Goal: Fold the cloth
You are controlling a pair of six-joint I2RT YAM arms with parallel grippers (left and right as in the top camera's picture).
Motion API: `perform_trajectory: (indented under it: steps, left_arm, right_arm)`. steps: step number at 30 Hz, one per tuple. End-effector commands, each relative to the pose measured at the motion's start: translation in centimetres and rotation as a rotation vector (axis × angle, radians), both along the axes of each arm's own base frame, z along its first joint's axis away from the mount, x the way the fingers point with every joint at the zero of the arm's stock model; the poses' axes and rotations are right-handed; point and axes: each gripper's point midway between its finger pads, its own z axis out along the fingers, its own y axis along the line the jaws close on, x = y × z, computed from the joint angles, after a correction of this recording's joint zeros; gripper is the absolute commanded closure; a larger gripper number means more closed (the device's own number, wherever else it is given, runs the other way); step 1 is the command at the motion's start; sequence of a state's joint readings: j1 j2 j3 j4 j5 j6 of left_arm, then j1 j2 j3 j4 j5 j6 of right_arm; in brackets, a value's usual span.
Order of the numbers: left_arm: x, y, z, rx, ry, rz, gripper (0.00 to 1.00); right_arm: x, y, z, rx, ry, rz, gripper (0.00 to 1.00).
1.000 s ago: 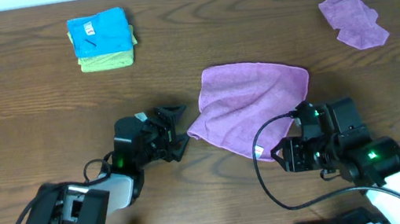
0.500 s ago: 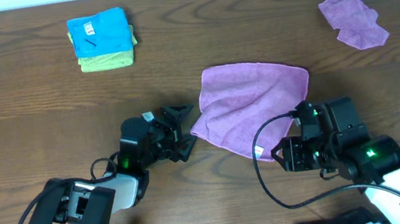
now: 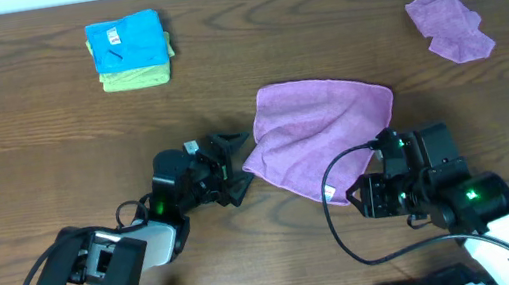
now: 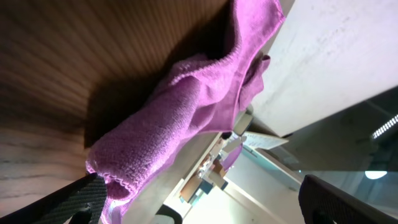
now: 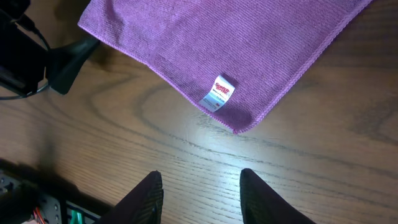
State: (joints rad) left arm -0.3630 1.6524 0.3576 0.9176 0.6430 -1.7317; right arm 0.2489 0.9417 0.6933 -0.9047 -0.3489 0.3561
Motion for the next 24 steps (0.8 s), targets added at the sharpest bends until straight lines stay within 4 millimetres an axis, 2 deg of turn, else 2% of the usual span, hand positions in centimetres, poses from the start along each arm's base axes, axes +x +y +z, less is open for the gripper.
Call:
perform_trajectory:
  steps: [1,5,17,18,24]
  left_arm:
    - [0.1,-0.2,0.0,-0.002,0.000,-0.006,0.00]
    - [0.3,-0.1,-0.1,0.003,0.000,0.011,0.00]
    - [-0.8,-0.8,0.3,-0.024,0.003,-0.066,0.00]
    - [-0.9,-0.9,0.3,-0.022,-0.005,-0.078,0.05]
    - [-0.6,-0.6,0.0,0.001,-0.016,-0.058,0.05]
  right_arm:
    - [0.1,-0.4,-0.2,-0.010,0.005,-0.021,0.60]
    - [0.1,-0.4,-0.2,-0.011,0.003,-0.018,0.60]
    - [0.1,-0.5,-0.3,-0.018,0.003,-0.022,0.61]
    - [0.1,-0.5,-0.3,-0.018,0.003,-0.022,0.61]
    - [0.1,-0.5,-0.3,-0.019,0.006,-0.022,0.62]
